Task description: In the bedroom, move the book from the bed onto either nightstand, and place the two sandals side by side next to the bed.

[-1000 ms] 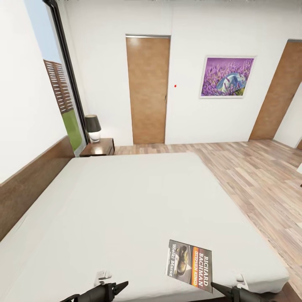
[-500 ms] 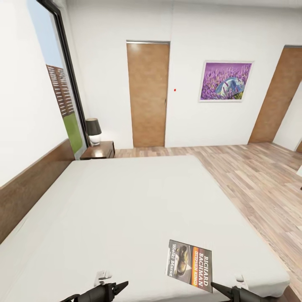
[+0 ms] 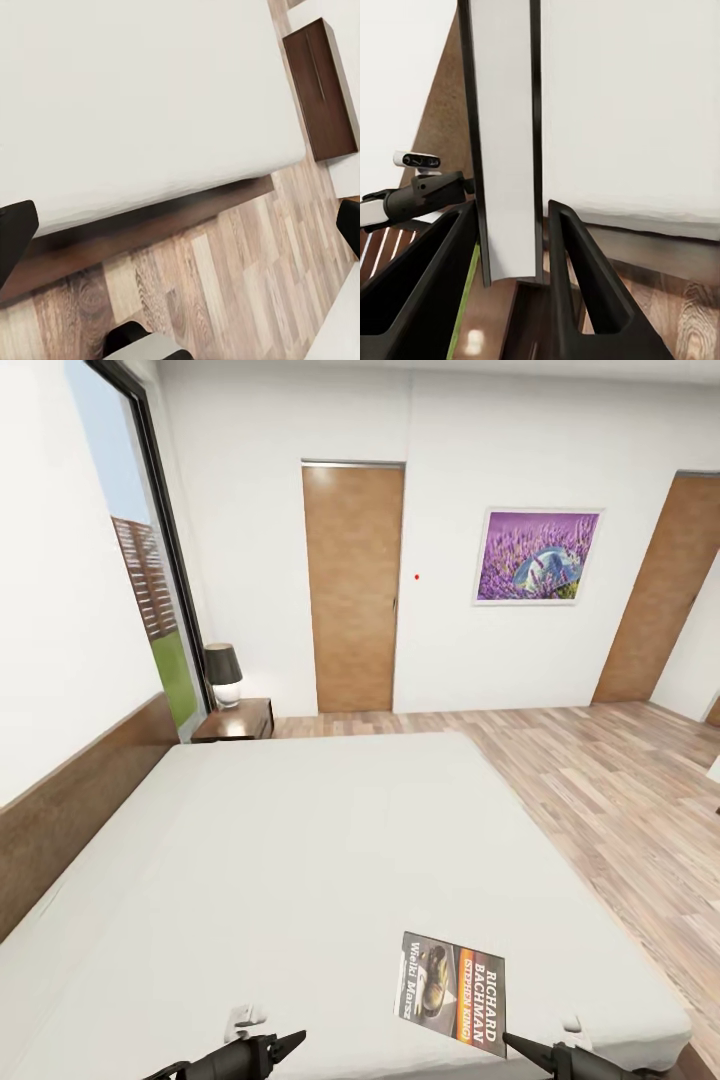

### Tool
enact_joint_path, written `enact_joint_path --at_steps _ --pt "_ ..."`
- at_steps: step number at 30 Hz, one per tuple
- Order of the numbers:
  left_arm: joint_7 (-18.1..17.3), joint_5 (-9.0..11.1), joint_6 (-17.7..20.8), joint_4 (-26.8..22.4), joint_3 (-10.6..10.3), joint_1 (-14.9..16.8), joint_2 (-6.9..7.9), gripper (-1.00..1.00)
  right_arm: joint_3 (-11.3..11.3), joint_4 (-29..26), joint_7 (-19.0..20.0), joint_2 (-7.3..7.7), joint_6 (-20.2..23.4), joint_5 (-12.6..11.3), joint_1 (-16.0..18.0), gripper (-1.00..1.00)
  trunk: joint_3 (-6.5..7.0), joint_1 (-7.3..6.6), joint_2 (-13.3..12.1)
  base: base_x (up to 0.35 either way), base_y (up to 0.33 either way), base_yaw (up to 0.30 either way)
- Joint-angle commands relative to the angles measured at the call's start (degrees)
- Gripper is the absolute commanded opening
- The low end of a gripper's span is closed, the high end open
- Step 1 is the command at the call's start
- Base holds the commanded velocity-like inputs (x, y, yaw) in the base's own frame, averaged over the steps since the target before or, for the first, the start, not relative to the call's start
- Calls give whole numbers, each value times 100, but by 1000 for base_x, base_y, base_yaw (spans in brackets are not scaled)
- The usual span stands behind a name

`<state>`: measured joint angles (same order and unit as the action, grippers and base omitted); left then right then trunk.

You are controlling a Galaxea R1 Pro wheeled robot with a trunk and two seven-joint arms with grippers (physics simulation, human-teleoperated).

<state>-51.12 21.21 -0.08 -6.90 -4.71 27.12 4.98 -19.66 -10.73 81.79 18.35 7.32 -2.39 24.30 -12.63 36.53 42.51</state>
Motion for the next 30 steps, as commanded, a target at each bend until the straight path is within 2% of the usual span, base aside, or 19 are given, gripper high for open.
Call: enact_joint_path --at_steps 1,7,30 --pt "-12 50 0 1 -48 4 3 100 6 1 11 2 59 -25 2 -100 -8 1 7 0 0 5" --pt "-12 51 0 4 -48 4 3 100 6 1 -2 0 59 -23 3 -100 -8 1 7 0 0 190" --pt "-12 51 0 4 -48 4 -69 100 6 83 -111 -13 59 -16 5 -100 -8 1 7 0 0 289"
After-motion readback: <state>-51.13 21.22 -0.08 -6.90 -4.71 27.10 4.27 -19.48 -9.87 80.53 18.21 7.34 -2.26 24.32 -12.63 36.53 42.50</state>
